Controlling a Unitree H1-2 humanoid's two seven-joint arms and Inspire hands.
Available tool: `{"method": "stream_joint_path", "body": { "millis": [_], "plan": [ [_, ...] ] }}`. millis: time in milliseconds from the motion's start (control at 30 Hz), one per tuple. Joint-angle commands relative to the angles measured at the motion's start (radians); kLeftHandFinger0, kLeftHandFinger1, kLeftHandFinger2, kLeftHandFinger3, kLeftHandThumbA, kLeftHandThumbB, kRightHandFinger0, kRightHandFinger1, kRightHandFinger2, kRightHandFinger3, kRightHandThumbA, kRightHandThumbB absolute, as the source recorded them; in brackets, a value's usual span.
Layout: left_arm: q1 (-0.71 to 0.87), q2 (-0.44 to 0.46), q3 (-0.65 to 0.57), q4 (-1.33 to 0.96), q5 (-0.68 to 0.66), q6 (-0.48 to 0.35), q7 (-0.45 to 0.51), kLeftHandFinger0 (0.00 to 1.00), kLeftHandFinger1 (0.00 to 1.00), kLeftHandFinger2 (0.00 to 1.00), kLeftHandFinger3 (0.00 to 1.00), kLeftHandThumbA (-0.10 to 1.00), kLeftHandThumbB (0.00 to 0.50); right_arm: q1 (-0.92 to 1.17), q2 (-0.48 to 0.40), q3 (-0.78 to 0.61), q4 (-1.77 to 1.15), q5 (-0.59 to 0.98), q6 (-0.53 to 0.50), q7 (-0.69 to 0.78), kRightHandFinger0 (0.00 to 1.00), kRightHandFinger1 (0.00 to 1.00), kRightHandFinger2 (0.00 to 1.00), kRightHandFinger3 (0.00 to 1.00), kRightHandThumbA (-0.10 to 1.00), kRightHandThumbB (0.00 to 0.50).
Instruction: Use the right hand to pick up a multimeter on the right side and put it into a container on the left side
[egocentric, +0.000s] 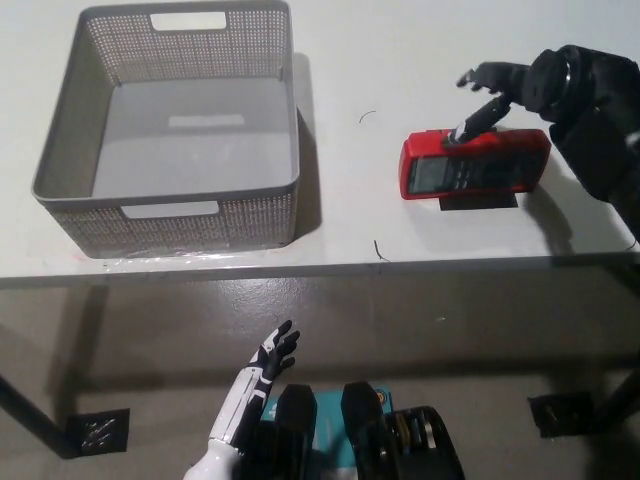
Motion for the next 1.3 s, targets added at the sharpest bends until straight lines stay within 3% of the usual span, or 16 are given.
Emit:
{"method": "stream_joint_path", "body": {
  "millis": [0,200,467,733,1000,1267],
  "plan": [
    [-0.011,-0.002,-0.001,-0.05,-0.016,-0.079,-0.013,1.0,1.0,1.0,1.0,1.0,0.444,-0.218,0.027,0.039,0.137,-0.054,-0.048,0.088,1.0,1.0,1.0,1.0,0.73,0.5],
    [-0.006,-0.002,-0.003,-0.054,-0.016,-0.079,-0.018,1.0,1.0,1.0,1.0,1.0,0.44,-0.224,0.035,0.04,0.178,-0.043,-0.063,0.109,1.0,1.0,1.0,1.0,0.66,0.5],
    [-0.015,0.0,-0.003,-0.051,-0.014,-0.079,-0.022,1.0,1.0,1.0,1.0,1.0,0.441,-0.205,0.035,0.078,0.215,-0.071,-0.131,0.124,1.0,1.0,1.0,1.0,0.7,0.5],
    [-0.026,0.002,0.0,-0.043,-0.019,-0.079,-0.028,1.0,1.0,1.0,1.0,1.0,0.452,-0.202,0.031,0.043,0.229,-0.037,-0.147,0.137,1.0,1.0,1.0,1.0,0.67,0.5],
    [-0.025,0.004,-0.002,-0.041,-0.027,-0.079,-0.041,1.0,1.0,1.0,1.0,1.0,0.432,-0.197,0.021,0.024,0.196,-0.024,-0.201,0.239,1.0,1.0,1.0,1.0,0.68,0.5],
    [-0.026,0.007,-0.002,-0.041,-0.022,-0.079,-0.047,1.0,1.0,1.0,1.0,1.0,0.445,-0.174,0.013,0.004,0.126,-0.018,-0.251,0.319,1.0,1.0,1.0,1.0,0.71,0.5]
  ]
}}
